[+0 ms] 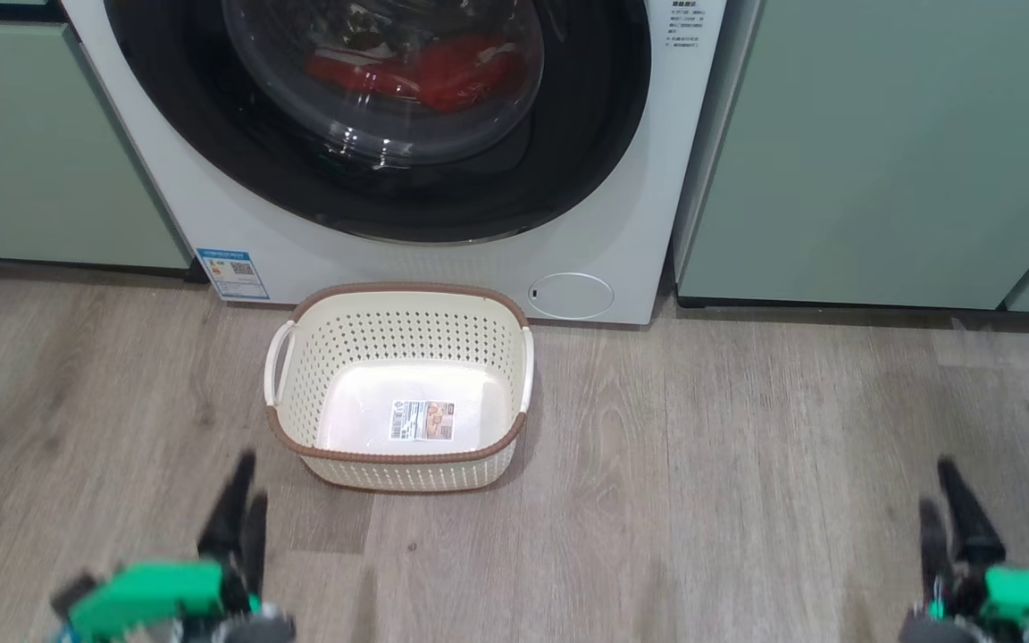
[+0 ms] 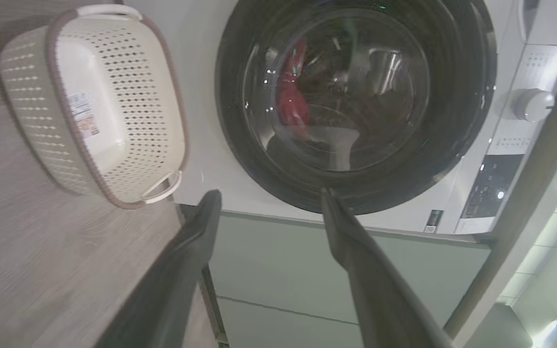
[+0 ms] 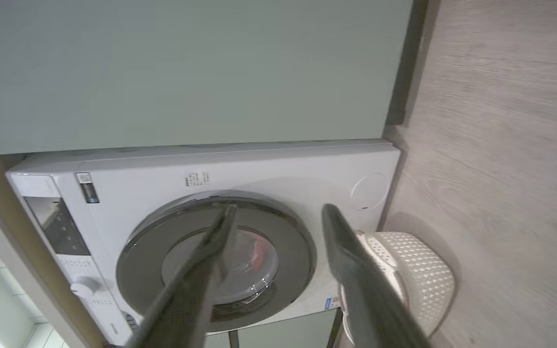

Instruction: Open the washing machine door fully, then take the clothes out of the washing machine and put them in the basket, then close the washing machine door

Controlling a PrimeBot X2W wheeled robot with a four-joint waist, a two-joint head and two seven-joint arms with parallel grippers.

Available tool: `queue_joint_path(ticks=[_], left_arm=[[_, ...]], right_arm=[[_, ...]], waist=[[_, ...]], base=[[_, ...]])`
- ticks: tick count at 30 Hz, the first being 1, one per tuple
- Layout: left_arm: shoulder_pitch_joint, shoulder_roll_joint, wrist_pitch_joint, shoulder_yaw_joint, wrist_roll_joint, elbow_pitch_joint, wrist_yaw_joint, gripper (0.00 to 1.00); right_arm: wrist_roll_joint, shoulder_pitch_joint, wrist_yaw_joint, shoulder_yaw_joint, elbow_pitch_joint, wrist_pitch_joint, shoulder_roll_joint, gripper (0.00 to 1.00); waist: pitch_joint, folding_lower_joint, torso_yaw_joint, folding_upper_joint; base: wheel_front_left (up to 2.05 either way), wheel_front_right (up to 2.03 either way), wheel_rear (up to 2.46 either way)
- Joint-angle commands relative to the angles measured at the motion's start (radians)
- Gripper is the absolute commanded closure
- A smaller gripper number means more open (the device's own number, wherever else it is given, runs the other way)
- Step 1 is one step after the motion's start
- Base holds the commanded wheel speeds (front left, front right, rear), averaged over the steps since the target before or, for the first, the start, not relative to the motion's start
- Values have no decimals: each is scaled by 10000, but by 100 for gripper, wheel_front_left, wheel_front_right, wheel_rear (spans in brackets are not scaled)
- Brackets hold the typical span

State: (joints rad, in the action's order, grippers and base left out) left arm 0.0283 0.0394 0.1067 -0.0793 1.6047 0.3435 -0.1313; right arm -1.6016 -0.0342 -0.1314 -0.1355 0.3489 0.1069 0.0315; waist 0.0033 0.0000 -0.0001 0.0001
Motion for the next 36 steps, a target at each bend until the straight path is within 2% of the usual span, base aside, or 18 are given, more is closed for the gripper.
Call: queue_joint_path(ticks=[1,11,19,24,36], left_arm=[[-39,-4,-7,4,-10,44,0,0],[58,-2,-291,39,-496,13,0,0],[167,6,-527,34,-1475,-223,7,0],[226,11,-674,102,-2275,-453,136,0],[386,35,-1086,586,-4809,-908,773,0]], right_arm=[[2,25,0,6,44,-7,-2,0],[332,-1,1,80,-82,-293,11,0],[1032,-85,1,104,-347,-529,23,0],[1775,-135,1,171,-558,-676,31,0],[4479,-199,2,393,-1111,-1088,52,0]], waist=[[2,0,0,-1],[26,0,5,-1],[51,0,18,-1],[77,0,27,-1],[129,0,52,-1]], base=[[0,0,0],[0,0,0],[0,0,0],[0,0,0],[0,0,0]])
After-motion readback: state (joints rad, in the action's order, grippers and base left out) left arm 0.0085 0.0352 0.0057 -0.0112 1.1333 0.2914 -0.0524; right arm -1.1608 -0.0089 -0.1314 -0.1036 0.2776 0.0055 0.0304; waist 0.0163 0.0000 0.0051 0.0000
